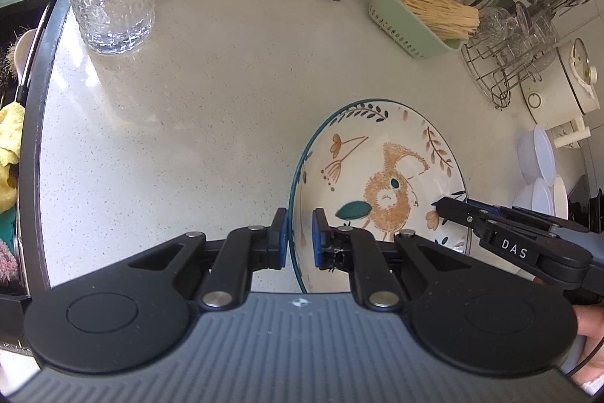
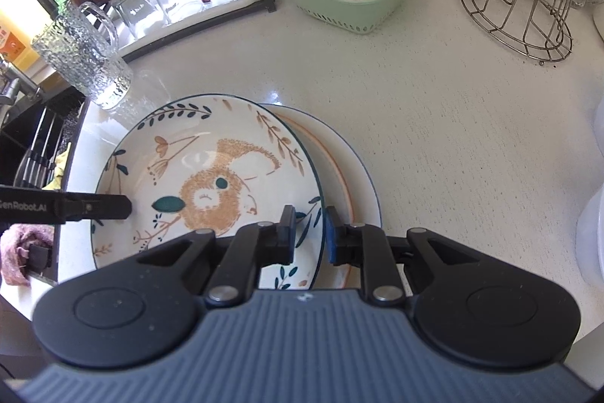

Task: Organize plates and bowls
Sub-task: 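Lower the bird-pattern plate onto the leaf-pattern plate with both grippers, then open both grippers and move them away from the plate stack toward the bowls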

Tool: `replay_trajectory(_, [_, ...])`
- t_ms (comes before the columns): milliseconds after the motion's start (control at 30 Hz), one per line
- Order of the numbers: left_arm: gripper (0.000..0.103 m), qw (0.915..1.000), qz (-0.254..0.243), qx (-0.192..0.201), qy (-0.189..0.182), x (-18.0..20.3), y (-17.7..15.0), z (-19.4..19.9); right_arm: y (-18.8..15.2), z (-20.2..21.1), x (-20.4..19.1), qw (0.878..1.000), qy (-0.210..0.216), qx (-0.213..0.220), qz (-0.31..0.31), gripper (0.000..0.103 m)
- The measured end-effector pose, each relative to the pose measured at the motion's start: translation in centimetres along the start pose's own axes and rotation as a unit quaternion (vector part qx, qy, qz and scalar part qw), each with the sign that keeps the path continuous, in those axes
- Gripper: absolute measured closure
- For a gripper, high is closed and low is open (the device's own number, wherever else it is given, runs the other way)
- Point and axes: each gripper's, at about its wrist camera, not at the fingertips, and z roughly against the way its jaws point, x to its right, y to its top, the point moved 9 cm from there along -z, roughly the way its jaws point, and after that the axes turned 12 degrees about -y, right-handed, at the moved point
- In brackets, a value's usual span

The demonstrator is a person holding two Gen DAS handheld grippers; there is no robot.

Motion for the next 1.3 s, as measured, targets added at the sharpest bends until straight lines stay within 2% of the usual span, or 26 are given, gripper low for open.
replay_trajectory(267, [0.089, 0.9999, 0.006, -0.002, -0.013, -0.6, -0.1, 0.3, -0.2, 0.3, 0.0, 1.000, -0.015, 0.025, -0.009, 0.083])
replay_trajectory(467, [0.089, 0.9998, -0.015, -0.006, -0.015, -0.1, 0.0, 0.1, -0.4, 0.6, -0.1, 0.999, -0.035, 0.039, -0.006, 0.083])
replay_trajectory(900, [0.089, 0.9993, -0.033, 0.018, -0.003, 1.0, 0.3, 1.1, 0.0, 1.3, -0.1, 0.995, -0.072, 0.064, 0.004, 0.084])
replay_trajectory(1100, [0.089, 0.9987, -0.032, 0.038, 0.002, 1.2, 0.2, 2.3, 0.1, 1.9, 0.4, 0.995, -0.066, 0.076, -0.011, 0.084])
replay_trajectory(1300, [0.089, 0.9971, -0.044, 0.062, 0.002, 2.8, 0.3, 3.6, 0.7, 3.4, 0.6, 0.995, -0.042, 0.092, -0.027, 0.084])
